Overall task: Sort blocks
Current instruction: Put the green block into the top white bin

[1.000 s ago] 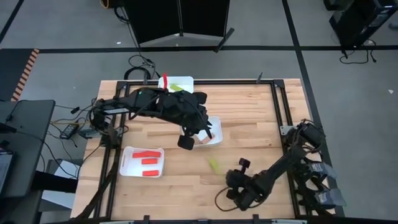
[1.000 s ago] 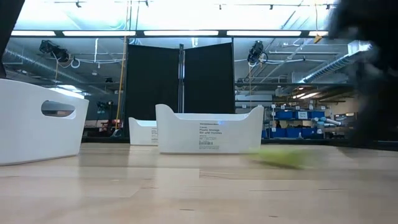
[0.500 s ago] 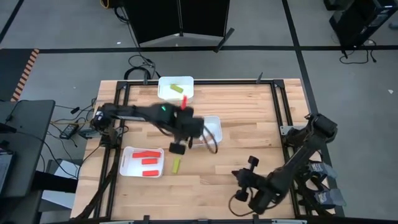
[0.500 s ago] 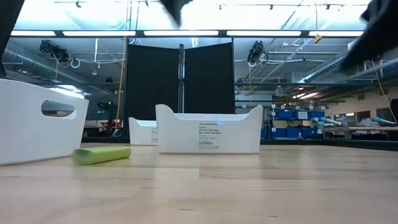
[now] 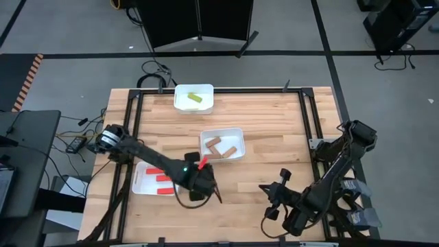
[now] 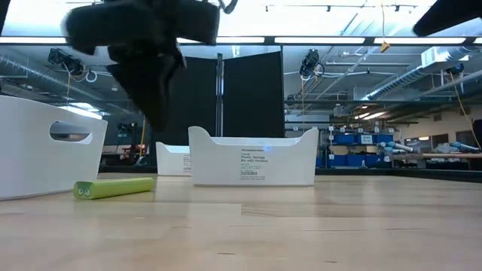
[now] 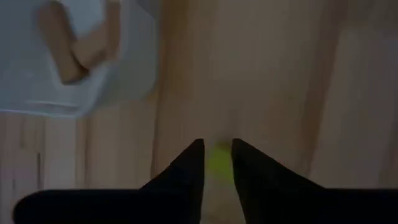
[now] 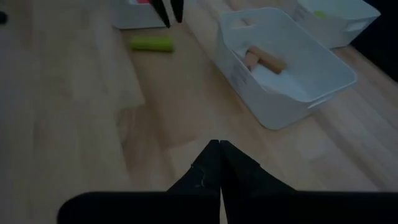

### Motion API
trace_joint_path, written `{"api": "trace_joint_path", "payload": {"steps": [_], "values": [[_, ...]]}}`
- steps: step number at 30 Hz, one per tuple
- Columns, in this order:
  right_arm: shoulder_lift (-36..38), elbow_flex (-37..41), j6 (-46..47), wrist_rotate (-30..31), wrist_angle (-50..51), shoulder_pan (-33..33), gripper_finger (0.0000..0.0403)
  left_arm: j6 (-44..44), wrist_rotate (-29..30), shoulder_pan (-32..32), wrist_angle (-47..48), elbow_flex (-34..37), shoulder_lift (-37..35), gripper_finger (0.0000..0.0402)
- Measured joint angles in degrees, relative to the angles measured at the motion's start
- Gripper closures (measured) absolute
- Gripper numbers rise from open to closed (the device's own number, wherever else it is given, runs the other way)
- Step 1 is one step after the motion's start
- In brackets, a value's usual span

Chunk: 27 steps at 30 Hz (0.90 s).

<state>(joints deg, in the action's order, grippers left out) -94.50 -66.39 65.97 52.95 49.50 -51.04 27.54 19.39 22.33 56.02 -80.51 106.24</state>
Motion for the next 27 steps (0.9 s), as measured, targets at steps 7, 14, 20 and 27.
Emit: {"api": "trace_joint_path", "payload": {"steps": [7,14,20,27], "values": [[0.0,0.0,-0.4,0.0,0.0,0.8,0.0394,19.4,6.2,2.4,0.1,0.2,-0.1,0.0228],[0.0,0.0,-1.3,0.5,-0.1,1.3,0.0394,31.5,-1.6,0.6,0.4,0.2,0.8,0.0125],[-0.1,-0.1,-3.1,2.7,-0.9,1.3,0.0394,33.2,-4.2,-0.2,1.2,0.2,3.6,0.0091],[-0.1,-0.1,-4.5,3.1,-0.8,1.3,0.0393,33.6,-8.4,-0.9,0.7,0.2,7.7,0.009]]}}
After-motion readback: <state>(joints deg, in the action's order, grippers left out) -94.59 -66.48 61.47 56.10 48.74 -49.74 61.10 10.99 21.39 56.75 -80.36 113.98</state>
